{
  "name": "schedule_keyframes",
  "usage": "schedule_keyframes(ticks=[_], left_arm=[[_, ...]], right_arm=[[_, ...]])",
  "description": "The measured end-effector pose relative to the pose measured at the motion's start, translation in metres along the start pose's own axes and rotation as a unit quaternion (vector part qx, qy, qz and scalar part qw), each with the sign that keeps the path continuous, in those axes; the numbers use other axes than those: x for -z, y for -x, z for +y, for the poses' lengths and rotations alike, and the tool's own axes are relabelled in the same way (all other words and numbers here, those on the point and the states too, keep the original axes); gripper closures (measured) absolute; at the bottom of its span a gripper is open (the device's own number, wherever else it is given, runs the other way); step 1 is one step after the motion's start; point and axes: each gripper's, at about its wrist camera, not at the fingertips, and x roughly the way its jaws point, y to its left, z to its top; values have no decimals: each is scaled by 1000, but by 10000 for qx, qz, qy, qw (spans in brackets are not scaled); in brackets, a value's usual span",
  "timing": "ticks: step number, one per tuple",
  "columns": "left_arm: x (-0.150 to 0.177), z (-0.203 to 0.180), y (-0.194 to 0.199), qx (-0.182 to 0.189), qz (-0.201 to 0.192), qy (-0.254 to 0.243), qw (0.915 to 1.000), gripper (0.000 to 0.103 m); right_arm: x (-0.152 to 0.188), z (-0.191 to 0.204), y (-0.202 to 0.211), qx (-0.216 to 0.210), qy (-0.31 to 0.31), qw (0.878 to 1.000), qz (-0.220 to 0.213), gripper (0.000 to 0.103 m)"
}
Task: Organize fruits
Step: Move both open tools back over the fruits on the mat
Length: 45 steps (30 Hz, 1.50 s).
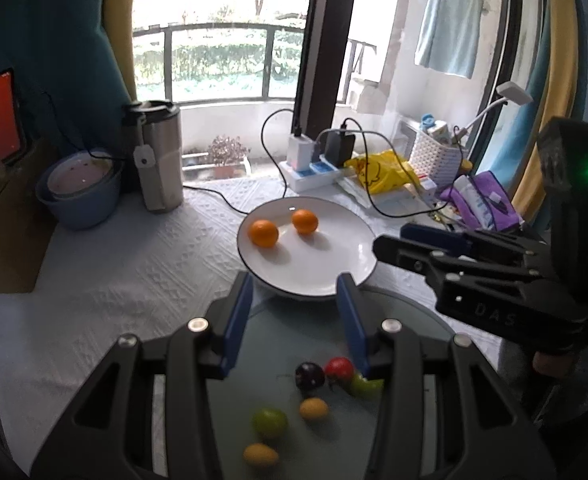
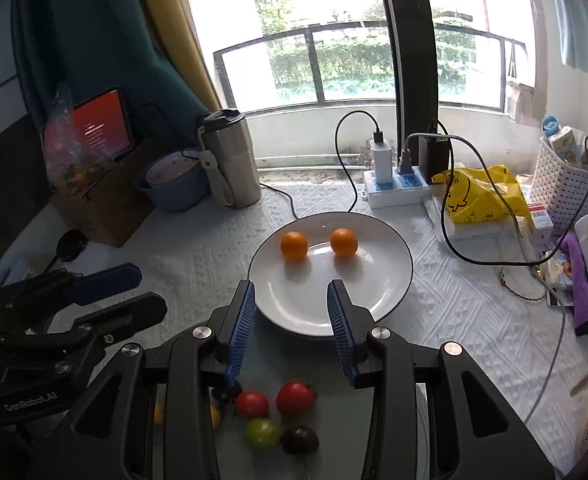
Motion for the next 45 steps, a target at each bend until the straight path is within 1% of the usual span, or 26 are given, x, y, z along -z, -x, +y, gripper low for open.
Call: schedule_keyframes(ticks=[10,13,18,19,20,22,28,32,36,40,45], left_arm=[[27,-9,29,-46,-117,-28,9999,56],[38,-10,36,-51,-191,-7,9998,55],[57,-10,40,-144,-173,128,9997,53],[62,-10,40,-155,-156,170,9996,51],[65,-9,40,-162,-140,187,9996,44],[74,-8,38,-181,-71,260,9995,38],[98,2,30,-299,221,468,9982,38],[109,8,28,-441,292,508,9973,38],[122,17,21,-539,465,615,9956,38],[128,23,15,-619,559,672,9943,38],[129,21,5,-570,690,618,9941,38]], right_arm=[[19,6,39,-43,67,9997,-220,63],[25,5,45,-49,84,9997,-214,63],[39,4,50,-94,146,9997,-144,63],[42,4,50,-83,165,9997,-127,63],[45,5,51,-70,193,9997,-108,63],[50,4,52,-57,238,9997,-76,63],[74,-2,52,24,330,9994,127,63],[86,-10,49,68,249,9993,265,63],[97,-17,43,101,158,9990,408,63],[103,-19,35,107,144,9984,530,63],[105,-19,24,47,132,9977,666,63]])
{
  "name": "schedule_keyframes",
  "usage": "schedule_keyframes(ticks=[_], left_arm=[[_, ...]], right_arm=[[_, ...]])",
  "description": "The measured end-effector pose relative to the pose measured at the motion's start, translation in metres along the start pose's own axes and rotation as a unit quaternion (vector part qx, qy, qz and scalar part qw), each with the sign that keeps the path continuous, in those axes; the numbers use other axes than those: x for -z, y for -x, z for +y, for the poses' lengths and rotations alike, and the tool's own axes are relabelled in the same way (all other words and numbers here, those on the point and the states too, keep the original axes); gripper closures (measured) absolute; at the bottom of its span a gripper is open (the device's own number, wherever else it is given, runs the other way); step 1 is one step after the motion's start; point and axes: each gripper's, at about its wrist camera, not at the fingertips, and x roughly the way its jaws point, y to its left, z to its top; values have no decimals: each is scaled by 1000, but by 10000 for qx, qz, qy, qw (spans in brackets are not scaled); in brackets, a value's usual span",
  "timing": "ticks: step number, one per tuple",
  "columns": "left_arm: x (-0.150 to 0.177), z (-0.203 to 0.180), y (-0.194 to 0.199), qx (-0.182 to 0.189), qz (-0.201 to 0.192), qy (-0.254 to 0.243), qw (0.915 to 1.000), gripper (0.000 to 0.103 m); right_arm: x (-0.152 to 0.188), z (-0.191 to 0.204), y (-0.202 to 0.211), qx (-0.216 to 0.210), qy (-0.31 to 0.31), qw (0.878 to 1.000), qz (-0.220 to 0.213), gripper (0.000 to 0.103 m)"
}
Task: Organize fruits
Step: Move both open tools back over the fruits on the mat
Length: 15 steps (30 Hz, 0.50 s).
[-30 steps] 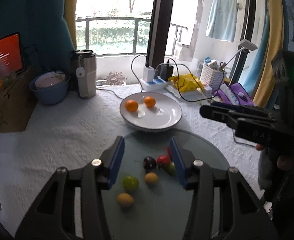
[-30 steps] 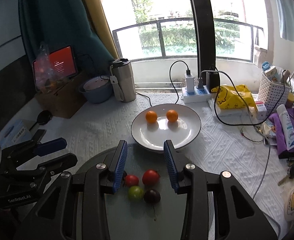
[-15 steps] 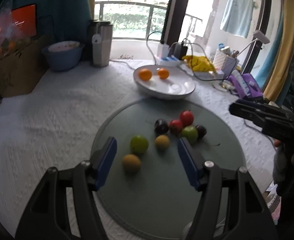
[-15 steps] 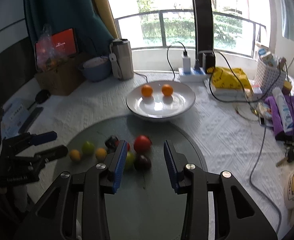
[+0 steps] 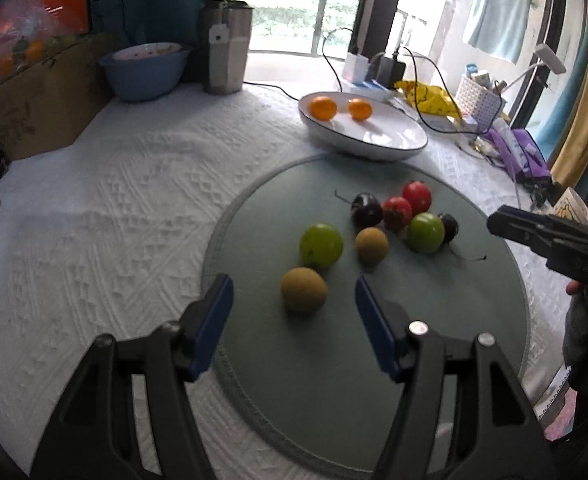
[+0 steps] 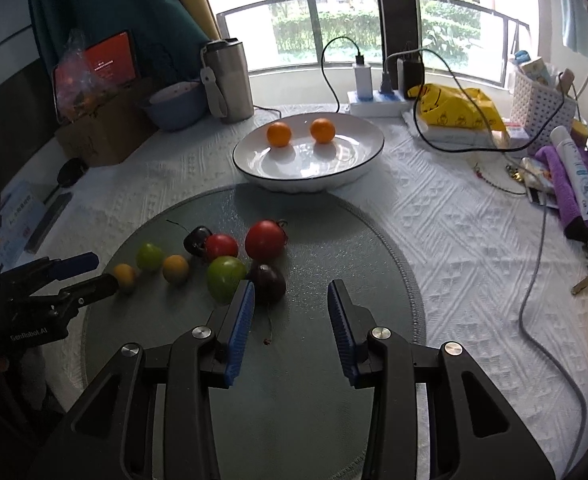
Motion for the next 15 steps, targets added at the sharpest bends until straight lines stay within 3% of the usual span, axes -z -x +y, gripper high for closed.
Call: schedule_keyframes(ticks=[15], left_arm=[[-2,-5,-25,-182,267,-173,9993,38]], right_arm=[[0,4,-31,-245,61,9992,298,62]])
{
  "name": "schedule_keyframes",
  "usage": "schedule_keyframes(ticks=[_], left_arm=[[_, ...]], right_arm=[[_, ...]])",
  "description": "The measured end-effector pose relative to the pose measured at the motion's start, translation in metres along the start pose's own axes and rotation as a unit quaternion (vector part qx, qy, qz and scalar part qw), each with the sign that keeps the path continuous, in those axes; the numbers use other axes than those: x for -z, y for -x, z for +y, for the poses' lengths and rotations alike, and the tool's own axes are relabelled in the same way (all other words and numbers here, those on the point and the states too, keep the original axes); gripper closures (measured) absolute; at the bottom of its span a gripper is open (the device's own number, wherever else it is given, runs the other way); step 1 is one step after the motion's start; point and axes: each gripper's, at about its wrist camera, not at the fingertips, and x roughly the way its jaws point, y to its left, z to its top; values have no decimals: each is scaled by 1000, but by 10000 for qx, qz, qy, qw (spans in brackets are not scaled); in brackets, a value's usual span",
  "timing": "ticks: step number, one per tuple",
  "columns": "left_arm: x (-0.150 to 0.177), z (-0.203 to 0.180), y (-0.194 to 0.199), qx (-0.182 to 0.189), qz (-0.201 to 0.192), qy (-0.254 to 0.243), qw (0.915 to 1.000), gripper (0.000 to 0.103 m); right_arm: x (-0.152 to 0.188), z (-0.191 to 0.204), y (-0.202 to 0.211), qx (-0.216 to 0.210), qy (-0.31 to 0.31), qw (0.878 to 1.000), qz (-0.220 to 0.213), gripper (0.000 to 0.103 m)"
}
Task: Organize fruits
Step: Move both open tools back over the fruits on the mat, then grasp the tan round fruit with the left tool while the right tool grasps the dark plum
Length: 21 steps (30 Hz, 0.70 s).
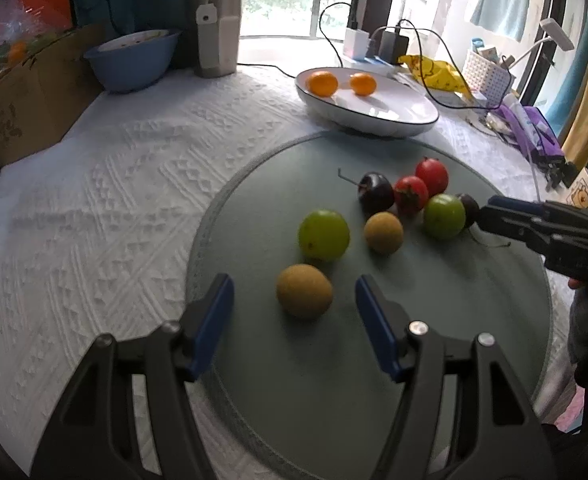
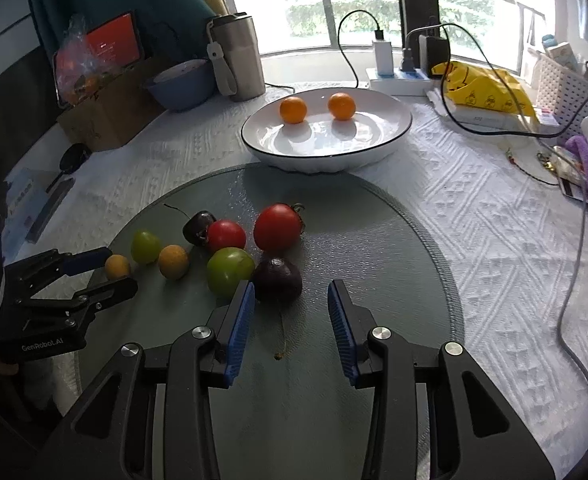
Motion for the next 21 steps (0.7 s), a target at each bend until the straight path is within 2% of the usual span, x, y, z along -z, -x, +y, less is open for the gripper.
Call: schedule_keyframes(ticks=[9,10,13,14,19,20,21], left_arm=[[-1,-4,-3,-2,-68,-117,9999,40],[0,-5,-3,-5,-79,-143,9999,47],[0,-9,-4,0,-87,-250,9997,52],[0,-11,-4,7,-95,-274,9996,58],[1,-12,-3,81,-91,-300,9995,70],[1,-12,-3,111,-81,-297,9995,74],[1,-12,-3,130,-69,-298,9994,74]], right_arm=[[-4,0,-12,-74,41,10000,49,63],[-4,-1,-13,-92,58,9999,48,63],[-4,-1,-15,-134,77,9999,59,63],[-4,0,-15,-147,77,9998,61,63],[-3,3,-19,-191,124,9997,52,63],[-3,4,-19,-204,150,9997,47,64],[-3,5,-20,-211,165,9996,50,69]])
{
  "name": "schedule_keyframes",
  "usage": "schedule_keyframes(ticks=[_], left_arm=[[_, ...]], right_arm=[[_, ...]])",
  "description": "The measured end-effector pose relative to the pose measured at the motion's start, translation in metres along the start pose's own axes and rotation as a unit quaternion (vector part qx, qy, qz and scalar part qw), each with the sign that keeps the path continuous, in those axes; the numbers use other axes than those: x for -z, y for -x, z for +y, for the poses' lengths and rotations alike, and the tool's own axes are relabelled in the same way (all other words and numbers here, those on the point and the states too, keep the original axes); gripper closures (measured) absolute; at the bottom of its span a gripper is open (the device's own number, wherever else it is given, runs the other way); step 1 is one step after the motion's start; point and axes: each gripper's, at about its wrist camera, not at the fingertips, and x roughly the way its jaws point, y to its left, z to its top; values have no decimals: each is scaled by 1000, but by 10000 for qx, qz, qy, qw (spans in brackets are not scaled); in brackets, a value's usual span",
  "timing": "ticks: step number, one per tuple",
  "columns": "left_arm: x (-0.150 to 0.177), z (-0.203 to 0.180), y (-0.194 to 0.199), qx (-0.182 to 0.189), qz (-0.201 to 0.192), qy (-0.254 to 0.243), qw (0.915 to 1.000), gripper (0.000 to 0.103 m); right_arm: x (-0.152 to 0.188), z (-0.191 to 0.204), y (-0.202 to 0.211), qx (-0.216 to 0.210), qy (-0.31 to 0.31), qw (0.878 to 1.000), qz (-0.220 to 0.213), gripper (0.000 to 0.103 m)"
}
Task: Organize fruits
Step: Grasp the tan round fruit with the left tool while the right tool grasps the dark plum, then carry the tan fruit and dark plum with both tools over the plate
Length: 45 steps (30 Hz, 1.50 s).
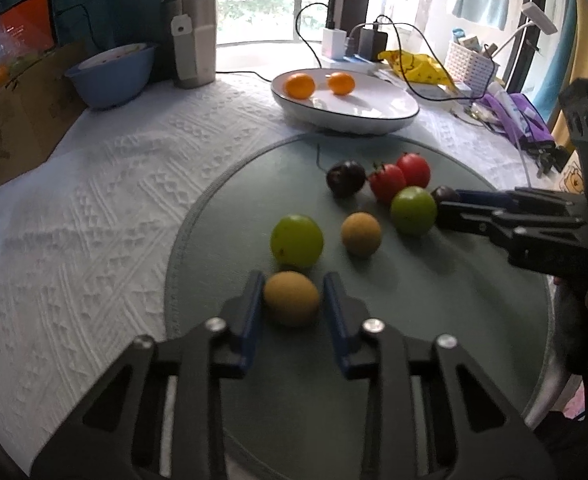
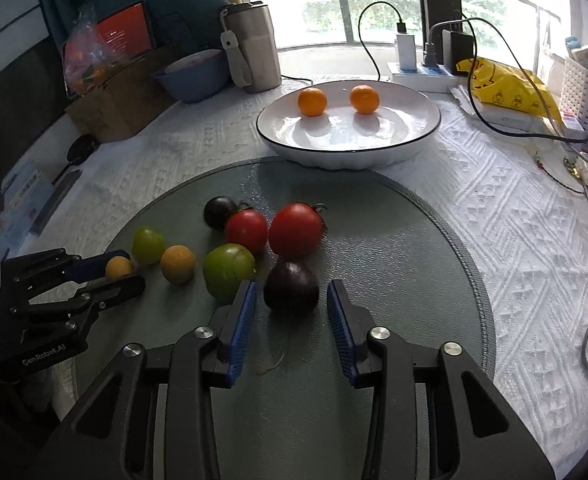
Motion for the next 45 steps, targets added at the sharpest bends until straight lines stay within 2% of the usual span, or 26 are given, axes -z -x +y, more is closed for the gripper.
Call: schedule_keyframes(ticks=[1,16,29,45], left_arm=[[0,0,0,25,5,7,10000,74],[-5,-14,19,226,-191,-61,9995,74],[-34,-30,32,354,-512,-250,9977,74],[-78,-35,20,479,-760,-498,9947,74]], right_arm=[[0,1,-1,10,27,10000,7,72],[3,2,22,33,91,9997,-240,72],[-7,-9,44,109,41,9984,-559,72],[-34,-26,46,239,64,9964,-807,72]])
